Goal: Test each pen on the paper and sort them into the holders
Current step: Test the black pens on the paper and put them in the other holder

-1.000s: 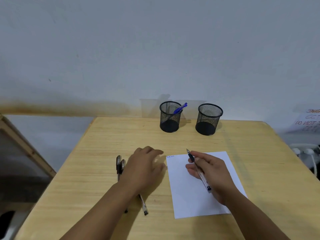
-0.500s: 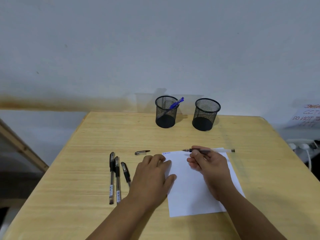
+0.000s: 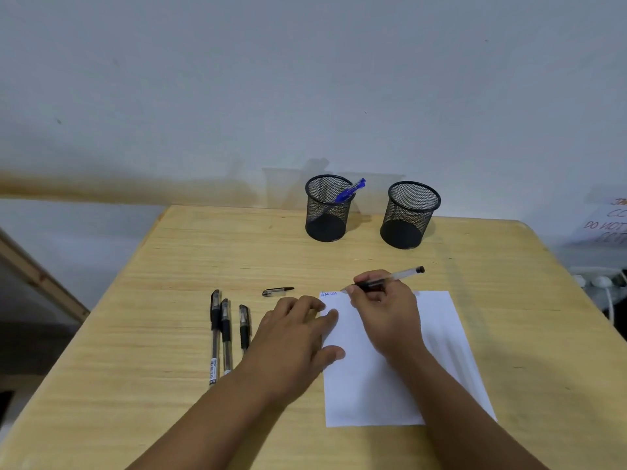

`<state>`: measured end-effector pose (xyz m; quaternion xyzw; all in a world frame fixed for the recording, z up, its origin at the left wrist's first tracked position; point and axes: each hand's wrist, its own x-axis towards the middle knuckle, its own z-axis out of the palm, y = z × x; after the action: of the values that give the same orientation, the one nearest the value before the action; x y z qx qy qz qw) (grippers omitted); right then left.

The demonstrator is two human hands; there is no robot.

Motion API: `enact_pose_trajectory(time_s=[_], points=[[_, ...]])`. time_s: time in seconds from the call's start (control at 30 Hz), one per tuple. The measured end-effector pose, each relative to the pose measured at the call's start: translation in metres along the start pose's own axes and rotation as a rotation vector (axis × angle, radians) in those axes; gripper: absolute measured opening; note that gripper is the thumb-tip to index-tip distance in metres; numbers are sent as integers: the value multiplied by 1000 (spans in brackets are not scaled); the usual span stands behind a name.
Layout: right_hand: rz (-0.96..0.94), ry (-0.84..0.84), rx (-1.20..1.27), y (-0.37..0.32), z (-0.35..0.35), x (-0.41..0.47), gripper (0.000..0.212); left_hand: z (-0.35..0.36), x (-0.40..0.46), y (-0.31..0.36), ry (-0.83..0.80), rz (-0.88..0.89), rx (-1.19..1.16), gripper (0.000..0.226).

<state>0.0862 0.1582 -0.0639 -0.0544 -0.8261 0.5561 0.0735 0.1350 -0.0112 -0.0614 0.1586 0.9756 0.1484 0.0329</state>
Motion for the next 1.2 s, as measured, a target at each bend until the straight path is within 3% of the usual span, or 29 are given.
enact_pose_trajectory(time_s=[0.13,0.3,0.67,1.0,1.2], points=[[-47,19,-46,5,0,1,16,-7,4,4,-32,-4,10,46],[-50,-15,-41,8,-3,5,9,-1,1,9,-27,-43,9,46],[-77,-52,-89,12,-14,11,8,13,-8,35,6,-115,74,59],[-156,71,-122,8,-11,10,15,24,-13,34,35,-132,64,57],[-121,27,-177,9,-9,6,14,25,-15,32,51,-137,49,57]])
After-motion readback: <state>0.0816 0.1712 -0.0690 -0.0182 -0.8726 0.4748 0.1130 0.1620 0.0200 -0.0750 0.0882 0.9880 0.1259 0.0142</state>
